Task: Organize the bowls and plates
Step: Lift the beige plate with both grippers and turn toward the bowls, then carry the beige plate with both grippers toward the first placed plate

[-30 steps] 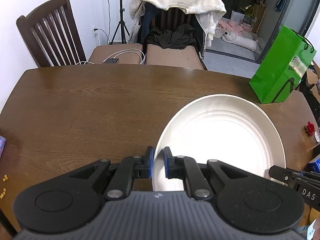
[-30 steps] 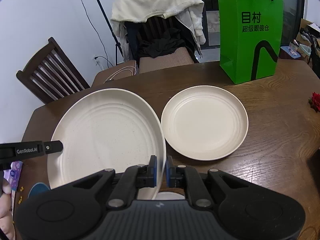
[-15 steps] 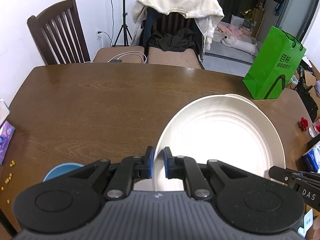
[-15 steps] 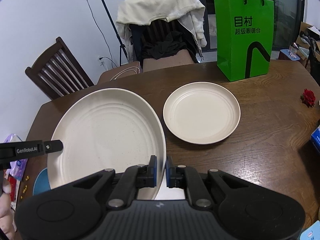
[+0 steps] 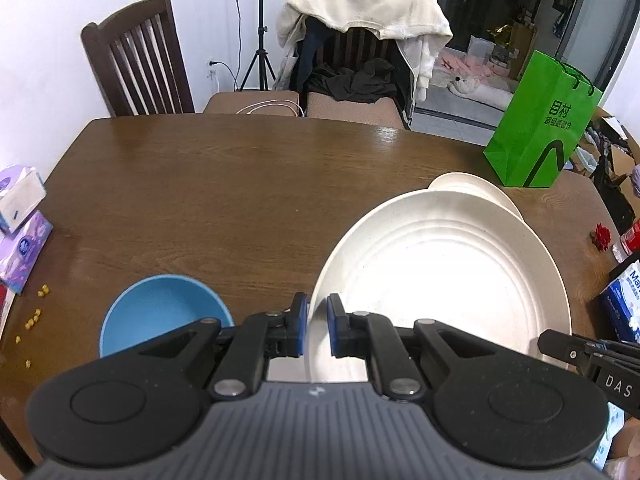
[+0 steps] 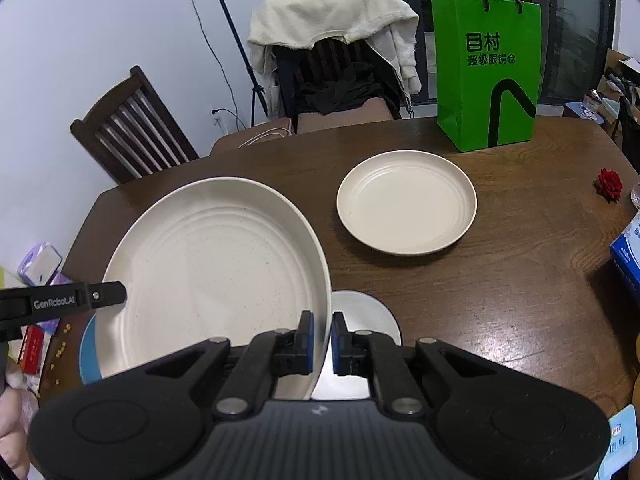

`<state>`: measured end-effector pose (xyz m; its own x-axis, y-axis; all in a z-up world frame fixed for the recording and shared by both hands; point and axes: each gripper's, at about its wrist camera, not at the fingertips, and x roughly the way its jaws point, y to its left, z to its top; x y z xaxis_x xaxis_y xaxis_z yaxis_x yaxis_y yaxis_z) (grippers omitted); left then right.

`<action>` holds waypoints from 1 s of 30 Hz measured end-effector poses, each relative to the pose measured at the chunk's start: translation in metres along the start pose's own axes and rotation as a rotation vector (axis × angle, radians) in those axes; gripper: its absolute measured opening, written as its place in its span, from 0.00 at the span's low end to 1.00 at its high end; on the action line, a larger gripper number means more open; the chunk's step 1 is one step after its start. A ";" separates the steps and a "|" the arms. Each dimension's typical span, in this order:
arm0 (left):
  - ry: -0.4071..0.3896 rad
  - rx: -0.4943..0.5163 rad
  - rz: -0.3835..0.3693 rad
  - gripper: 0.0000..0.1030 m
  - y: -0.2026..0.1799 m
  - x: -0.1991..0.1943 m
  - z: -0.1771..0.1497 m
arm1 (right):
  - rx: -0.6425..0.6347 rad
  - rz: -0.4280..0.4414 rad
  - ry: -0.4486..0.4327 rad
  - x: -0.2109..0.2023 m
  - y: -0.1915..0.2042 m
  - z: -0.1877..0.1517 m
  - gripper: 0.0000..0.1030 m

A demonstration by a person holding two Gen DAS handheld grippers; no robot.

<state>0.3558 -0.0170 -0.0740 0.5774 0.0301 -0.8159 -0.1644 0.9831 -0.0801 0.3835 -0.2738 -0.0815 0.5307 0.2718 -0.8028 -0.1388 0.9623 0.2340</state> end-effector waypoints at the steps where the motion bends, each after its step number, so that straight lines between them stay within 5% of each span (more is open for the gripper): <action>1: -0.002 -0.002 0.002 0.11 0.001 -0.003 -0.003 | -0.003 0.002 -0.001 -0.002 0.001 -0.003 0.08; 30: 0.008 -0.067 0.062 0.11 0.026 -0.054 -0.076 | -0.070 0.058 0.036 -0.043 0.023 -0.067 0.08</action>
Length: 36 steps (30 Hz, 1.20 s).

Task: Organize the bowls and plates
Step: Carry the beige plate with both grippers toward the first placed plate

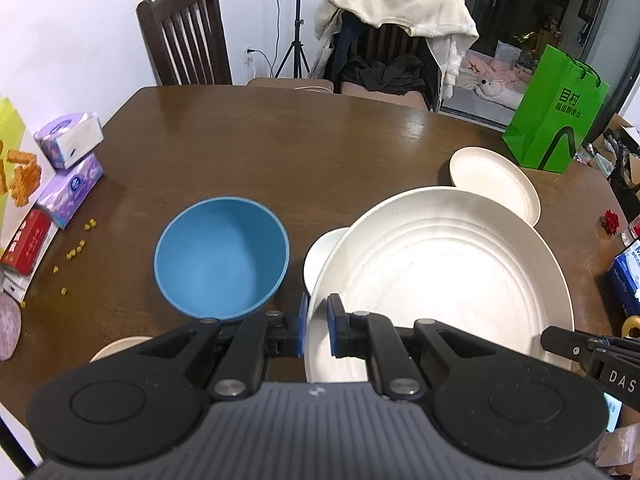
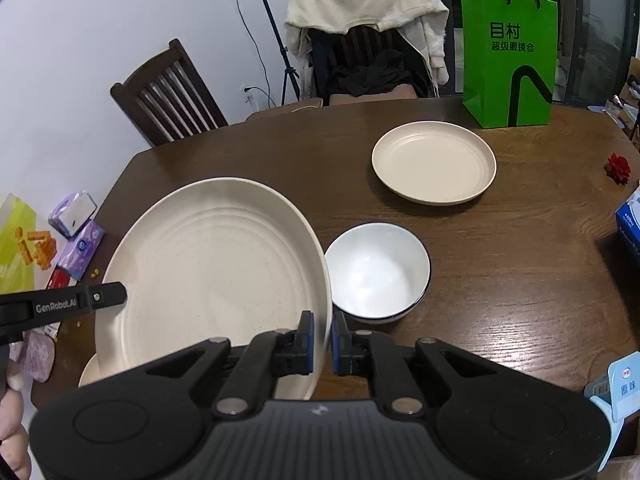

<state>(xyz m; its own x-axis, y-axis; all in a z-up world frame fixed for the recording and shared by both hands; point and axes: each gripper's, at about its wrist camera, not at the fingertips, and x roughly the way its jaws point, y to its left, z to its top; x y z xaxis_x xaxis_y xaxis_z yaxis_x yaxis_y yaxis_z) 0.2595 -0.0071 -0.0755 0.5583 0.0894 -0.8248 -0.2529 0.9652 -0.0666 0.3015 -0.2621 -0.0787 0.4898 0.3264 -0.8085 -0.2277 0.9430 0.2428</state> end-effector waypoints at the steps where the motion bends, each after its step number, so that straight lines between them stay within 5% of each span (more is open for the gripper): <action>1: 0.002 -0.003 0.001 0.11 0.002 0.000 -0.002 | -0.002 0.001 0.001 -0.001 0.001 -0.002 0.08; 36: 0.104 -0.067 0.006 0.11 0.036 -0.006 -0.072 | -0.063 0.013 0.097 0.003 0.022 -0.057 0.08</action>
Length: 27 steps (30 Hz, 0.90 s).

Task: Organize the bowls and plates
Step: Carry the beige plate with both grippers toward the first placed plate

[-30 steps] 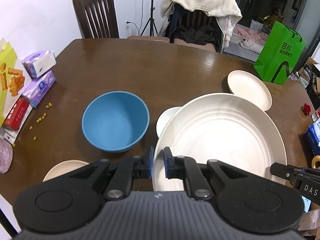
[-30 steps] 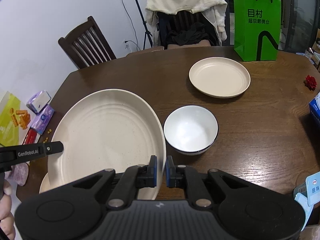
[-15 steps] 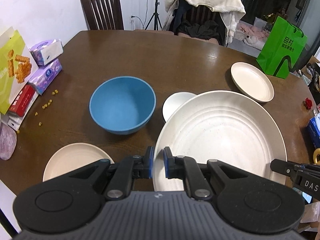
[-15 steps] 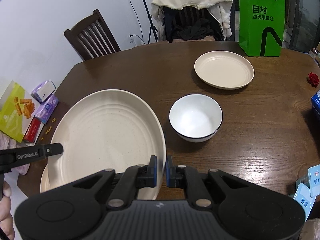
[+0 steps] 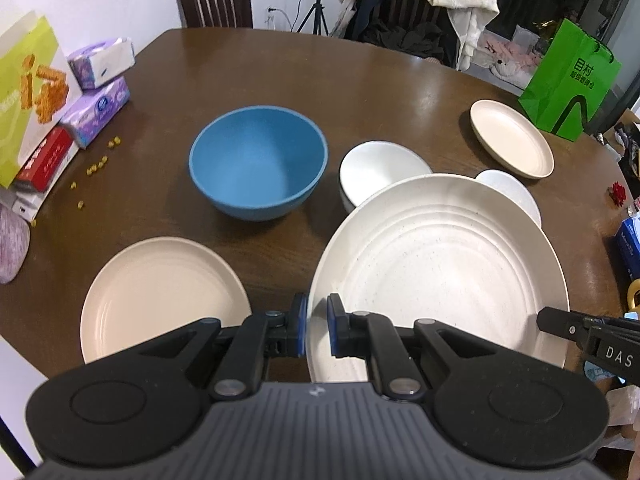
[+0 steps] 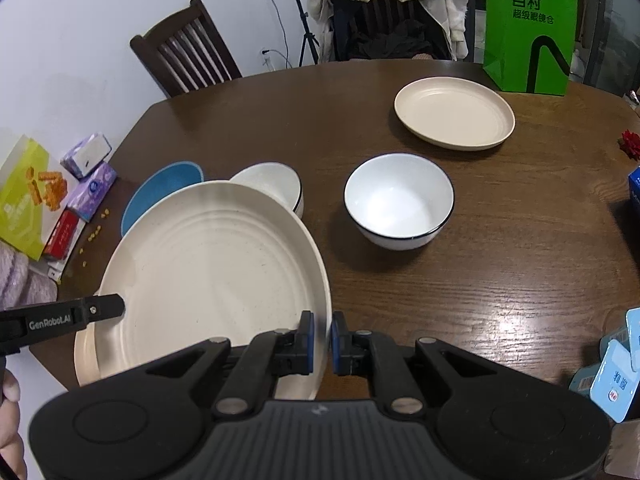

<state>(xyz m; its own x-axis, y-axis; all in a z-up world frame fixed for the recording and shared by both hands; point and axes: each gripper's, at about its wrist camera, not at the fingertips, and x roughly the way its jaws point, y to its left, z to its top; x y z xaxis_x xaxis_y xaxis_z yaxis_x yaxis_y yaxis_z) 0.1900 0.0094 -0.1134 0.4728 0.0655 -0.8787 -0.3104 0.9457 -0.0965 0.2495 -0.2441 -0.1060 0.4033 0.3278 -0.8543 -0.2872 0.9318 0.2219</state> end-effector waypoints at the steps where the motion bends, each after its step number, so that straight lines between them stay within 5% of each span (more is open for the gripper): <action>1: 0.003 -0.004 0.001 0.11 0.002 0.001 -0.002 | -0.004 0.000 0.005 0.001 0.001 -0.001 0.08; 27: 0.066 -0.035 0.024 0.11 0.062 0.013 -0.016 | -0.052 0.008 0.084 0.038 0.054 -0.013 0.08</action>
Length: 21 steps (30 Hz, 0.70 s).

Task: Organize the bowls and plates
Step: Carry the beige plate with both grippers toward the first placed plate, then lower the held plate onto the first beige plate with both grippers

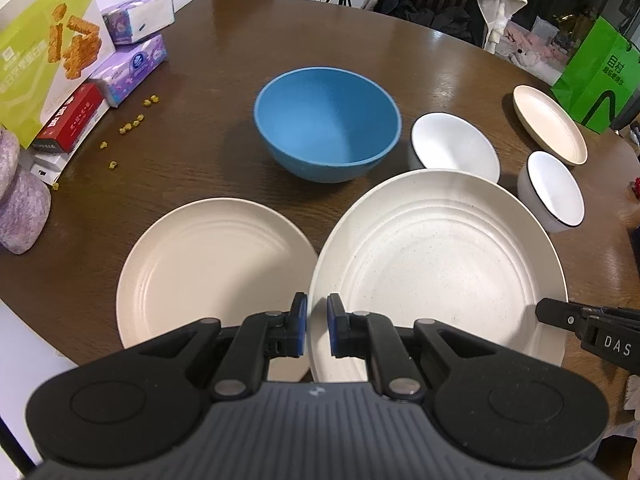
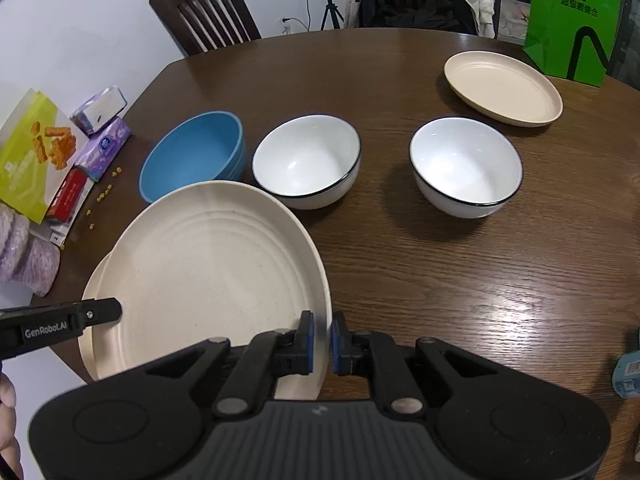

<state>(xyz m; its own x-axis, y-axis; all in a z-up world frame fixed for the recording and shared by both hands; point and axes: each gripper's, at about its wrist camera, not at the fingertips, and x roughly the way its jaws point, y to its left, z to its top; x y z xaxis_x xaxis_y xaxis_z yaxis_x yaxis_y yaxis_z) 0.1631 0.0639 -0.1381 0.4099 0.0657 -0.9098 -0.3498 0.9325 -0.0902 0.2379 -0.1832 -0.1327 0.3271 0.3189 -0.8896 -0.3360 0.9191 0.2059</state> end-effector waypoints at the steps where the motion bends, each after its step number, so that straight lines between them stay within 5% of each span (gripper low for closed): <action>1: 0.002 -0.001 0.000 0.11 0.003 0.000 0.000 | -0.001 0.001 0.003 0.001 0.002 -0.001 0.08; 21: 0.028 0.037 0.008 0.11 0.046 0.012 0.006 | 0.006 0.012 0.026 0.028 0.047 0.002 0.08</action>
<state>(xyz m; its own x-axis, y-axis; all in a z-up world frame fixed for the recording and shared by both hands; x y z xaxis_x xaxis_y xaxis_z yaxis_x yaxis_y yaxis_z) 0.1572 0.1098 -0.1507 0.3838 0.0634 -0.9212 -0.3215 0.9444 -0.0689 0.2335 -0.1307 -0.1472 0.2998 0.3233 -0.8975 -0.3346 0.9167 0.2185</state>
